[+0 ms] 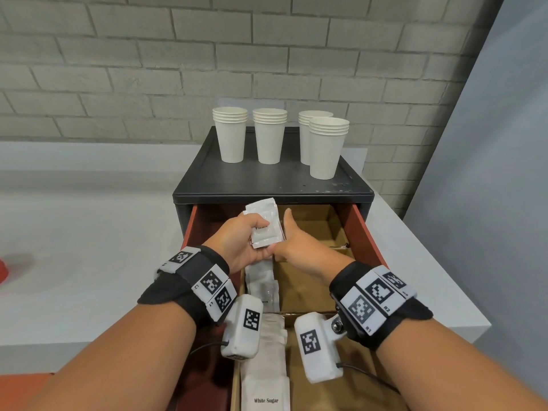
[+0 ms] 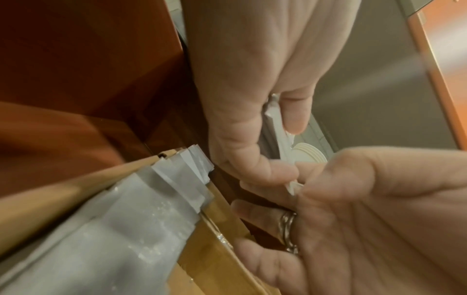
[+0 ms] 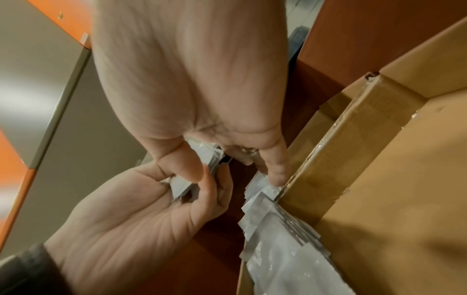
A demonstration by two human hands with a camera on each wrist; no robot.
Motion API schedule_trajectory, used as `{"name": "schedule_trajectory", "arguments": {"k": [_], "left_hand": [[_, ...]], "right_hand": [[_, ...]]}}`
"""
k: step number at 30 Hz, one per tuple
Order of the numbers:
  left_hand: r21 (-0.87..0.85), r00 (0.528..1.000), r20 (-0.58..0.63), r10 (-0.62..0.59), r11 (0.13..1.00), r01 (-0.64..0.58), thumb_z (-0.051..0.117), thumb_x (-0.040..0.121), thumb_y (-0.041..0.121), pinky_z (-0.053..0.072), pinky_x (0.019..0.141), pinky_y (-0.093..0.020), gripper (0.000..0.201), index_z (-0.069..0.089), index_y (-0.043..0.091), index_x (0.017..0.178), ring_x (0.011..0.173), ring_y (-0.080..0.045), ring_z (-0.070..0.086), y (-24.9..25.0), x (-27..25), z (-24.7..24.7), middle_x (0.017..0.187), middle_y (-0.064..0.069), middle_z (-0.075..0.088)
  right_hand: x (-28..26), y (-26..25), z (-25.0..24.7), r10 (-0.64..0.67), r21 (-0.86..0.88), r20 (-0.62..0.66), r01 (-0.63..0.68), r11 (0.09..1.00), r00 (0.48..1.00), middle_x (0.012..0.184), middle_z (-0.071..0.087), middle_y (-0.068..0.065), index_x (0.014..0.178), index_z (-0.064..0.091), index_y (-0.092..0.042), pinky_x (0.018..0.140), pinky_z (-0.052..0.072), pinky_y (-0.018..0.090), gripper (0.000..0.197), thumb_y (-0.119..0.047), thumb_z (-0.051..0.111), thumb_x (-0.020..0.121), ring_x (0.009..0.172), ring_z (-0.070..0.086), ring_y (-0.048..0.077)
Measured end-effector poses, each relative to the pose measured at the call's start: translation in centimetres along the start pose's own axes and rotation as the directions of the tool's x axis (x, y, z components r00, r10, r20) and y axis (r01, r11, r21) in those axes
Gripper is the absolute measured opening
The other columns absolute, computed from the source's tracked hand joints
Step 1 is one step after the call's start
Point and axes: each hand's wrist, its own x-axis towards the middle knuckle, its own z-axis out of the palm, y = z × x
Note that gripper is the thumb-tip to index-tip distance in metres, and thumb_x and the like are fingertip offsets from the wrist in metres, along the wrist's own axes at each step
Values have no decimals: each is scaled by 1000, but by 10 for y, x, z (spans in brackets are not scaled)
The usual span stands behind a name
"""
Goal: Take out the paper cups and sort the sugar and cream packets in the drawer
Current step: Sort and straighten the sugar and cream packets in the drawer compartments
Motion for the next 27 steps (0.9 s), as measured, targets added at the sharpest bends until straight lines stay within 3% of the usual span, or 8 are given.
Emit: {"name": "schedule_trajectory", "arguments": {"k": [4,7,10,13,17,22,25,27], "left_hand": [[56,1000,12,-19,998,18,37,93,6,55,61,-32,31,47,10,122,84,-26,62,2,-3,-1,98,-15,62],[160,998,6,-59,985,58,39,94,8,49,58,-25,27,46,12,119,79,-22,60,0,-4,-2,95,-13,60],[325,987,51,-153,937,128,40,92,10,46,51,-21,29,49,12,119,72,-19,62,-2,-4,-1,91,-10,61],[478,970,40,-240,857,192,41,90,10,44,43,-18,28,48,12,116,67,-16,61,-3,-5,0,85,-8,62],[589,967,-31,-253,777,222,41,88,10,35,49,-21,24,50,12,110,63,-14,51,-6,-3,1,74,-4,57],[523,965,-224,-134,819,236,44,83,10,28,46,-21,14,44,12,70,50,-11,29,-3,4,-4,59,0,34],[474,925,-380,-6,857,201,48,86,16,35,53,-25,9,51,8,89,51,-14,37,-2,11,-10,67,-4,42],[436,930,-367,-31,877,201,47,90,21,46,77,-32,35,52,5,121,78,-25,58,-7,18,-12,100,-13,58]], "right_hand": [[2,1,-2,-83,51,55,80,995,995,127,53,1,148,20,-21,89,46,24,75,1,53,85,110,53,14],[0,4,-10,-87,69,-71,92,993,994,120,58,-2,135,42,-19,88,50,27,55,-5,60,85,106,57,13],[1,11,-10,-44,108,-120,57,993,992,103,58,-1,125,45,-15,59,50,19,51,-9,69,81,87,59,11],[3,17,-10,15,117,-101,-3,993,995,99,56,4,119,45,-15,57,45,23,50,-10,73,77,83,58,15],[6,21,-9,87,135,-11,-84,987,996,84,53,3,104,49,-17,47,36,21,40,-4,74,75,64,49,10],[5,26,-3,139,86,75,-145,986,987,78,53,5,101,51,-13,45,35,22,39,3,73,73,64,48,15],[6,30,7,143,-53,108,-138,989,984,97,62,10,121,52,-10,53,45,21,57,-3,77,71,80,57,19],[9,34,15,133,-175,106,-114,978,985,124,59,11,134,44,-10,67,52,23,75,-12,81,69,107,59,24]]}}
